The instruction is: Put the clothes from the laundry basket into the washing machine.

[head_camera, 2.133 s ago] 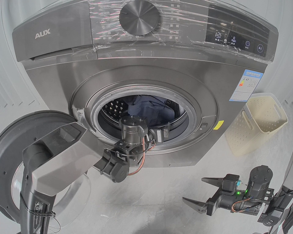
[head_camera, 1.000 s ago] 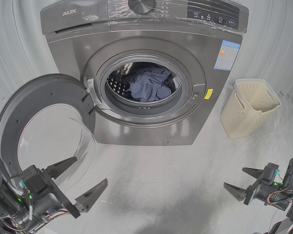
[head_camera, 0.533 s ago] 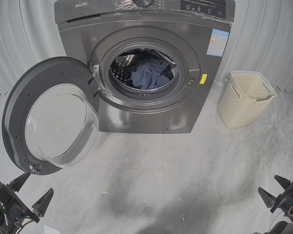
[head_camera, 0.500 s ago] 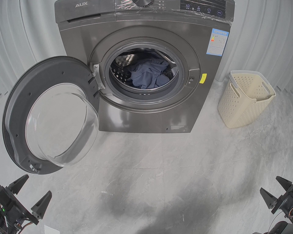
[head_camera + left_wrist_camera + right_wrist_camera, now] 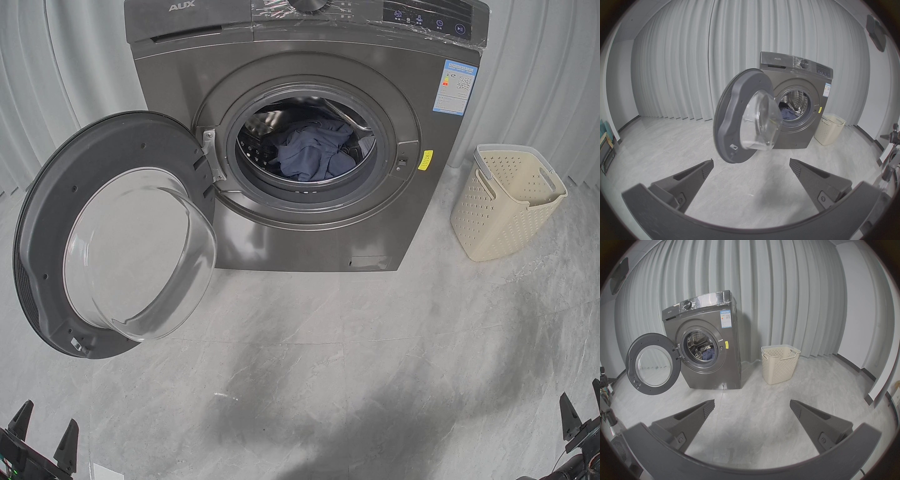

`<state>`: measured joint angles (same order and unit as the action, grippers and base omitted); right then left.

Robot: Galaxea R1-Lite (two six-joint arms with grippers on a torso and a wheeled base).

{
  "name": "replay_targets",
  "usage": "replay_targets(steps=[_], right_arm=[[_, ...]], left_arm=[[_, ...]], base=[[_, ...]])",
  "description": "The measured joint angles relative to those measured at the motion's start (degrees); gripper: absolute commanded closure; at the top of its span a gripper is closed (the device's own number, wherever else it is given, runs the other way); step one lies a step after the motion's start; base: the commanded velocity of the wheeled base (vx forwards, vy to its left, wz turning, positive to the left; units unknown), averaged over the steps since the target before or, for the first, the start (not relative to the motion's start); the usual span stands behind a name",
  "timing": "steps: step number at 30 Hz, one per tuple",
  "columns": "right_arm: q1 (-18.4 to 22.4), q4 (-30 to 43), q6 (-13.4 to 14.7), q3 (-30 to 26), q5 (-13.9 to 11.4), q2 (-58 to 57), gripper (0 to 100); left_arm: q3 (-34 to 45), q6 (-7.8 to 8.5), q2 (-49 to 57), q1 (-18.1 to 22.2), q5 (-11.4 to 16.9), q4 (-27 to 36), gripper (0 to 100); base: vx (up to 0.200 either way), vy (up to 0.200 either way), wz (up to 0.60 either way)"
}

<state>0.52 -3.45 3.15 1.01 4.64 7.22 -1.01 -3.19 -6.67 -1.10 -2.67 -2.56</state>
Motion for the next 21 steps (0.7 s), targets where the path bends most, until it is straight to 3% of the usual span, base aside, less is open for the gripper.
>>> replay_targets(steps=[4, 8, 14, 21], right_arm=[[0.77, 1.79, -0.99, 0.0, -2.46, -3.15, 0], [0.38, 3.07, -2.24, 0.0, -4.55, -5.01, 0], [0.05, 3.23, -3.33, 0.0, -5.35, -6.12, 0], [0.11, 3.24, -3.41, 0.0, -5.38, -6.47, 0]], left_arm=[[0.02, 1.52, 2.86, 1.1, 1.0, 4.28, 0], [0.0, 2.9, 4.66, 1.23, 1.58, 3.13, 0], [0.0, 2.49, 5.71, 1.19, 1.55, 3.02, 0], [0.0, 3.38, 6.03, 1.15, 1.56, 2.91, 0]], base=[[-0.1, 0.2, 0.0], [0.0, 0.2, 0.0], [0.0, 0.2, 0.0], [0.029, 0.029, 0.0]])
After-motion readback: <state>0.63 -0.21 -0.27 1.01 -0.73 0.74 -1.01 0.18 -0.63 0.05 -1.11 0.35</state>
